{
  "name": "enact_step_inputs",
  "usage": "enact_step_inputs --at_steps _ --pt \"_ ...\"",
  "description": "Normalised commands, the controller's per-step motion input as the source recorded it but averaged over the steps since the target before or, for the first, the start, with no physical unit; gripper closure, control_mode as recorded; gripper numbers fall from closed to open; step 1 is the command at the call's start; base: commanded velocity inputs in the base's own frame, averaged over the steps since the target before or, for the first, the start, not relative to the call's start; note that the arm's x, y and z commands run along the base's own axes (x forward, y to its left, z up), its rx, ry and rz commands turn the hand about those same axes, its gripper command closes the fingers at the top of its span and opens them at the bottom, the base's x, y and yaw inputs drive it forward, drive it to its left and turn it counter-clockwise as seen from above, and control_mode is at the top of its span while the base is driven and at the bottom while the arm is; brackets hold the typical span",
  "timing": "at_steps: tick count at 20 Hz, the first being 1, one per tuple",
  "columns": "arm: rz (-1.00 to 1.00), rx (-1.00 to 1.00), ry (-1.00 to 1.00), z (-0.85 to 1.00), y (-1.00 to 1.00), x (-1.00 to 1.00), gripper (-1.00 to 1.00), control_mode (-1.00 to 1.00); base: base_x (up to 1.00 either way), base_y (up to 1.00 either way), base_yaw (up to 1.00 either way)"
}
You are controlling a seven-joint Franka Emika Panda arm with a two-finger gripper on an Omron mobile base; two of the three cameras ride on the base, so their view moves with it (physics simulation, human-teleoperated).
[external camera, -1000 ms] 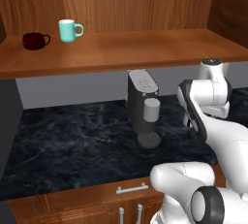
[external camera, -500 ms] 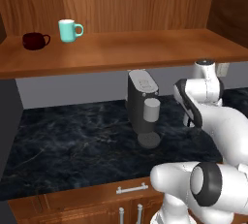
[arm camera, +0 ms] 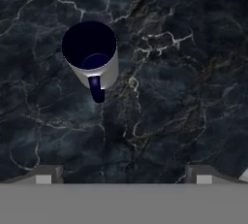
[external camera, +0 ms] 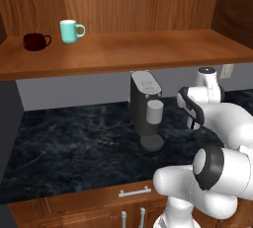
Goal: Pick the mug on the counter and place it in the cabinet with the handle facing the right, like the mugs already inside.
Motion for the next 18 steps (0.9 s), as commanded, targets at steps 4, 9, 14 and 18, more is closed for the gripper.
enact_step_inputs --at_steps 4,9,14,18 --pt "0.0 0.0 0.0 -0.42 -0.1 0.33 -1.0 -1.0 0.0 0.0 0.0" --pt "0.0 0.0 0.0 -0.38 -0.12 0.34 -1.0 -1.0 0.0 0.0 0.0" --pt "0.0 0.0 0.01 -0.2 -0.2 0.3 -1.0 -1.0 0.0 0.0 0.0" --pt "0.0 0.0 0.01 -0.22 -0.2 0.36 -1.0 -1.0 0.0 0.0 0.0"
